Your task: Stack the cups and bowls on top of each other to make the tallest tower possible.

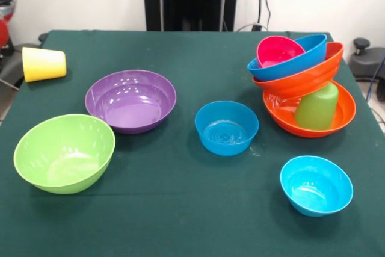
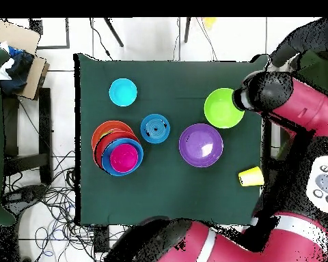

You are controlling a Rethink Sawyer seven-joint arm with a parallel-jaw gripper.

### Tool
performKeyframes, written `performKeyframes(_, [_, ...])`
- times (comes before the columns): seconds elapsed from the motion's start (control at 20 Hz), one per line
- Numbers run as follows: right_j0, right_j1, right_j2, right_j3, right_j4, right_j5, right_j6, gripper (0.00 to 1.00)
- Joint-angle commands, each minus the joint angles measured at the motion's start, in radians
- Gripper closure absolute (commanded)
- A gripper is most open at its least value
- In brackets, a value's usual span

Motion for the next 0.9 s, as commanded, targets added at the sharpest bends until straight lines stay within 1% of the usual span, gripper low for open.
performKeyframes(0.05, [0.053, 0.091, 0.128, -0.057, 0.0, 0.077, 0.001, 0.0])
performKeyframes(0.2, [0.06, 0.096, 0.12, -0.064, 0.007, 0.083, 0.011, 0.0])
performKeyframes(0.6, [0.057, 0.105, 0.119, -0.083, 0.024, 0.099, -0.004, 0.0])
performKeyframes(0.7, [0.062, 0.112, 0.126, -0.092, 0.041, 0.102, 0.011, 0.0])
performKeyframes(0.9, [0.089, 0.135, 0.114, -0.131, 0.073, 0.123, 0.067, 0.0])
